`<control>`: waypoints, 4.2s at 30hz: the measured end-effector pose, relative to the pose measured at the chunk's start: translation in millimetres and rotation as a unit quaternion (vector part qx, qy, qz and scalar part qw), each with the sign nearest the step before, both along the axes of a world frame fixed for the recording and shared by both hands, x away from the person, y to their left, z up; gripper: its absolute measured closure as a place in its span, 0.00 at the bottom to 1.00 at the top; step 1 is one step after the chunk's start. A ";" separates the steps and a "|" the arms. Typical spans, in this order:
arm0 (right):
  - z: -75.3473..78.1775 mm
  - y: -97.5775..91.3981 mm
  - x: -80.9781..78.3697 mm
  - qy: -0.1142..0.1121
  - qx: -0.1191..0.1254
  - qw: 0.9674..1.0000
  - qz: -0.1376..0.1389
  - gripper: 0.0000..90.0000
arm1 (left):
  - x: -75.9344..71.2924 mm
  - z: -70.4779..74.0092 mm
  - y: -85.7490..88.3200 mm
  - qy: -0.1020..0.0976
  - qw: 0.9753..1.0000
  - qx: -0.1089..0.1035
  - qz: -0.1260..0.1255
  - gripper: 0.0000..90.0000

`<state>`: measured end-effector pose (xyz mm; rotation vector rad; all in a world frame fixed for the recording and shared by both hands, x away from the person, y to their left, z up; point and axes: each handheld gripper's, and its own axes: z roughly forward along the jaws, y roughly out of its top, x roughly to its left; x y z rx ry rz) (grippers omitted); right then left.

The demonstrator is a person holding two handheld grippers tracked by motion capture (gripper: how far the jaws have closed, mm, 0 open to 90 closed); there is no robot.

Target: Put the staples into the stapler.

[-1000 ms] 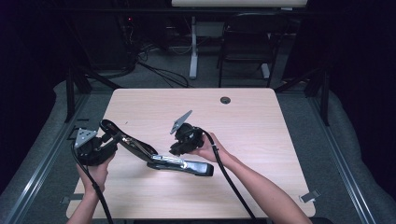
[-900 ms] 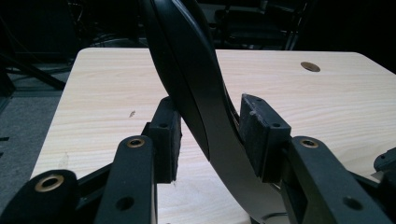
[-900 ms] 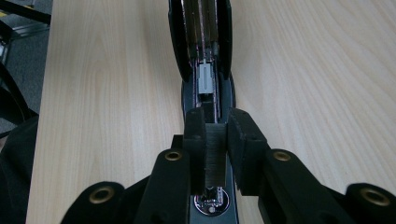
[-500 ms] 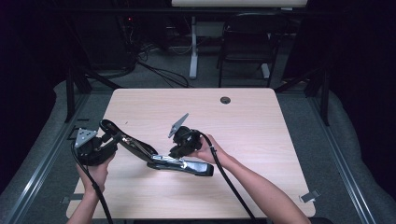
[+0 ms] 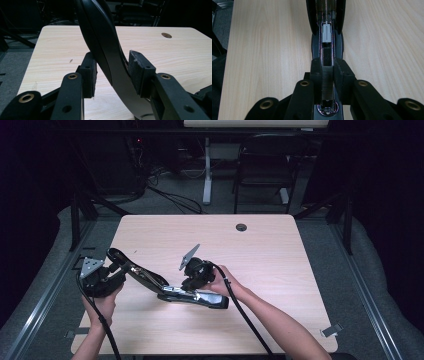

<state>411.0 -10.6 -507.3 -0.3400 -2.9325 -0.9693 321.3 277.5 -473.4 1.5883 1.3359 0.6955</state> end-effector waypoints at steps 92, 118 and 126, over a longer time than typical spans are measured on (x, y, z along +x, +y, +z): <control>-9.7 -3.3 -4.8 -0.019 -0.037 0.999 0.015 0.87 | 0.1 -0.7 -0.4 -0.004 1.000 -0.001 0.001 0.66; 12.9 -34.4 -20.4 -0.046 -0.017 0.998 -0.027 0.63 | -0.4 0.1 -2.3 -0.006 1.000 0.002 0.003 0.66; 12.5 -51.9 -24.0 -0.044 -0.018 0.998 -0.050 0.80 | -1.6 0.5 -3.1 -0.008 1.000 0.003 0.003 0.67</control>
